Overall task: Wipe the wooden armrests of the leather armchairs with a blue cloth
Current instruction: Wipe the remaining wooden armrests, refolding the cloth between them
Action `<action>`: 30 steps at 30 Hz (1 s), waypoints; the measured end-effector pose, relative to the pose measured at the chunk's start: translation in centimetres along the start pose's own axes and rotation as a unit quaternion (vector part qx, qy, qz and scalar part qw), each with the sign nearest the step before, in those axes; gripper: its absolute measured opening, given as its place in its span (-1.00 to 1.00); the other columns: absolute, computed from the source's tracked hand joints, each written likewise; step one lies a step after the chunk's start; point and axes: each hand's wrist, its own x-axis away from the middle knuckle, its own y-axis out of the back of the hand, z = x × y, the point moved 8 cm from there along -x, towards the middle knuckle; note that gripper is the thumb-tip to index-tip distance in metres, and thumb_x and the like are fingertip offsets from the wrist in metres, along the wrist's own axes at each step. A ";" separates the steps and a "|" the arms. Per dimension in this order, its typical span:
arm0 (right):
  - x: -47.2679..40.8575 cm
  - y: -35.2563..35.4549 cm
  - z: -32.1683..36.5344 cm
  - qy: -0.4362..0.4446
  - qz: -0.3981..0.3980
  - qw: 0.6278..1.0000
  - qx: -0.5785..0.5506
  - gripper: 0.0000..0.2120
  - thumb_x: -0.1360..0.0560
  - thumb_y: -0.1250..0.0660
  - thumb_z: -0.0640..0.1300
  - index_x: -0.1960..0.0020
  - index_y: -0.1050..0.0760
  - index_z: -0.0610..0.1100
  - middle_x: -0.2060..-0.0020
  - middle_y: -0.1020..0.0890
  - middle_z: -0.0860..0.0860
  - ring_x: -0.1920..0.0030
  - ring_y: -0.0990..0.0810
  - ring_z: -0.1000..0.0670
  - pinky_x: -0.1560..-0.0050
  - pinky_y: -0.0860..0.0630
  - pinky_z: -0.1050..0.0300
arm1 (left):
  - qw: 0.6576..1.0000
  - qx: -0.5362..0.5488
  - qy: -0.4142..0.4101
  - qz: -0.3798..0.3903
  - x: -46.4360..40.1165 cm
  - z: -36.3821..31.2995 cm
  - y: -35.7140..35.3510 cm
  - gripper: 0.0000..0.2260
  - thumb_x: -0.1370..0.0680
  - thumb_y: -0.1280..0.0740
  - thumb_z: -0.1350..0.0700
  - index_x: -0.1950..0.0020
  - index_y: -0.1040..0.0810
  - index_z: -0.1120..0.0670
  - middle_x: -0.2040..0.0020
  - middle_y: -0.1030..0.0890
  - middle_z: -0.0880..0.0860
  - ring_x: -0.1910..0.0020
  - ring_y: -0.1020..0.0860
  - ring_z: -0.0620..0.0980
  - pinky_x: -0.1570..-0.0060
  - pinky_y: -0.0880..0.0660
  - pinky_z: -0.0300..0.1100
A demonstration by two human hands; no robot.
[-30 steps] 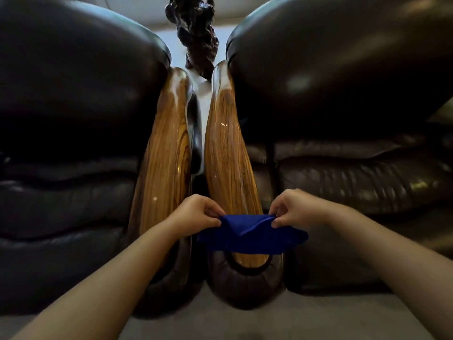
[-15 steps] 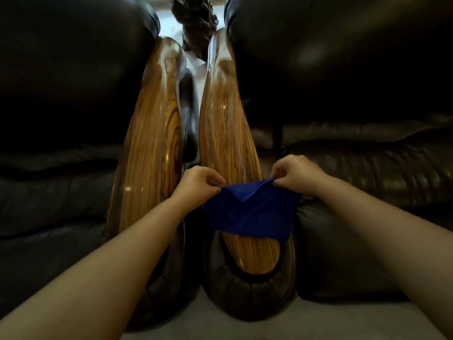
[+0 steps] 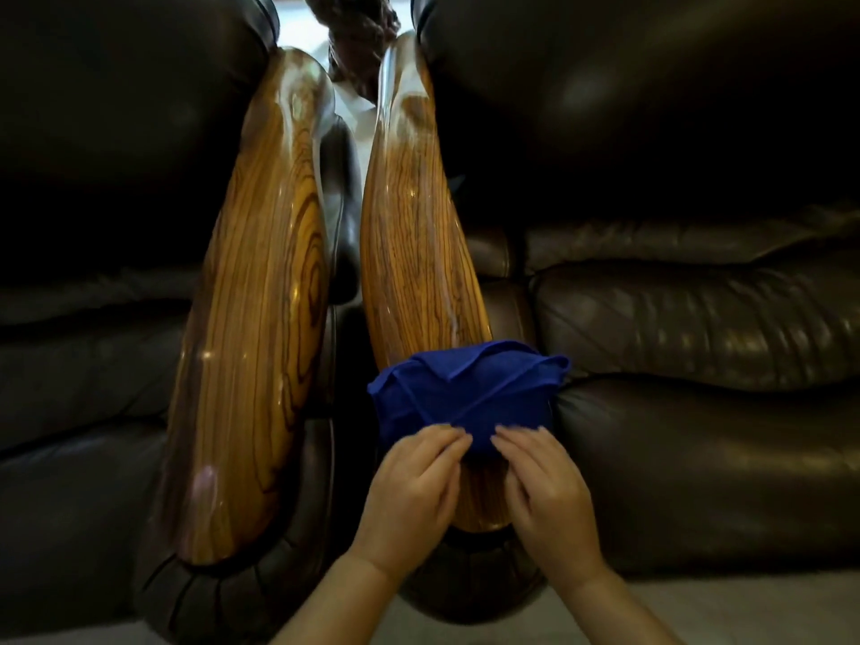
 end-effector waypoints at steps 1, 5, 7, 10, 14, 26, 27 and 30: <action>-0.5 -0.5 0.0 0.009 0.011 1.000 0.013 -0.63 -0.48 -0.11 -0.18 -0.24 -0.48 -0.16 -0.21 -0.57 -0.06 -0.28 -0.47 -0.01 -0.38 -0.28 0.02 | 1.000 -0.019 0.003 0.018 -0.3 0.3 -0.8 -0.65 -0.55 -0.15 0.11 -0.34 -0.40 0.08 -0.32 -0.48 0.03 -0.36 -0.37 -0.04 -0.31 -0.38 0.02; -3.7 -1.7 -0.1 0.035 0.053 0.996 0.066 -0.56 -0.56 -0.04 -0.11 -0.42 -0.22 -0.15 -0.42 -0.29 -0.06 -0.46 -0.17 0.01 -0.46 -0.12 -0.02 | 0.986 -0.148 0.021 0.068 -2.4 2.1 -2.3 -0.51 -0.57 -0.02 -0.02 -0.47 -0.07 0.08 -0.49 -0.11 0.04 -0.48 -0.04 0.00 -0.46 0.01 0.05; -5.3 -2.1 -0.2 0.041 0.058 0.994 0.084 -0.55 -0.57 -0.01 -0.07 -0.44 -0.16 -0.15 -0.44 -0.22 -0.05 -0.47 -0.12 0.00 -0.46 -0.03 0.01 | 0.983 -0.169 0.026 0.070 -3.4 2.6 -2.4 -0.49 -0.57 0.01 -0.04 -0.49 -0.02 0.09 -0.51 -0.05 0.06 -0.49 0.00 0.03 -0.42 0.05 0.04; -7.9 -2.5 -0.5 0.032 0.055 0.993 0.103 -0.53 -0.59 0.06 -0.01 -0.46 -0.06 -0.13 -0.46 -0.12 -0.01 -0.49 -0.04 0.04 -0.47 0.05 0.05 | 0.979 -0.197 0.038 0.039 -5.3 3.1 -2.0 -0.49 -0.58 0.04 -0.03 -0.50 -0.01 0.11 -0.51 -0.02 0.07 -0.50 0.01 0.04 -0.42 0.08 0.10; -10.3 -3.6 -0.8 0.004 0.059 0.995 0.084 -0.50 -0.57 0.17 0.06 -0.47 0.12 -0.07 -0.48 0.07 0.06 -0.49 0.15 0.12 -0.48 0.12 0.04 | 0.973 -0.221 0.054 0.025 -7.9 3.8 -1.5 -0.51 -0.58 0.07 0.00 -0.49 0.01 0.13 -0.51 0.01 0.07 -0.49 0.03 0.06 -0.43 0.06 0.17; -9.8 -4.2 -1.6 -0.120 -0.037 0.989 0.077 -0.46 -0.59 0.14 0.09 -0.49 0.15 -0.09 -0.51 0.03 -0.02 -0.51 0.08 -0.01 -0.47 -0.03 -0.08 | 0.976 -0.130 0.160 -0.074 -8.7 5.1 -1.5 -0.52 -0.58 0.05 0.01 -0.49 0.01 0.08 -0.50 0.00 0.03 -0.49 0.09 -0.03 -0.40 0.08 0.19; -10.1 -4.1 -1.6 -0.116 -0.037 0.989 0.079 -0.46 -0.59 0.15 0.09 -0.50 0.15 -0.09 -0.51 0.04 -0.02 -0.51 0.08 0.00 -0.47 -0.02 -0.06 | 0.975 -0.123 0.170 -0.078 -9.0 5.4 -1.4 -0.52 -0.58 0.05 0.00 -0.49 -0.01 0.07 -0.50 0.01 0.03 -0.49 0.09 -0.02 -0.40 0.07 0.18; -11.6 -4.1 -1.3 -0.105 -0.029 0.990 0.095 -0.46 -0.59 0.17 0.09 -0.50 0.14 -0.10 -0.51 0.04 -0.02 -0.51 0.08 -0.01 -0.46 -0.05 -0.04 | 0.968 -0.117 0.202 -0.092 -9.9 6.5 -0.7 -0.54 -0.58 0.04 0.00 -0.48 -0.07 0.06 -0.50 -0.01 0.05 -0.49 0.05 0.02 -0.40 0.02 0.16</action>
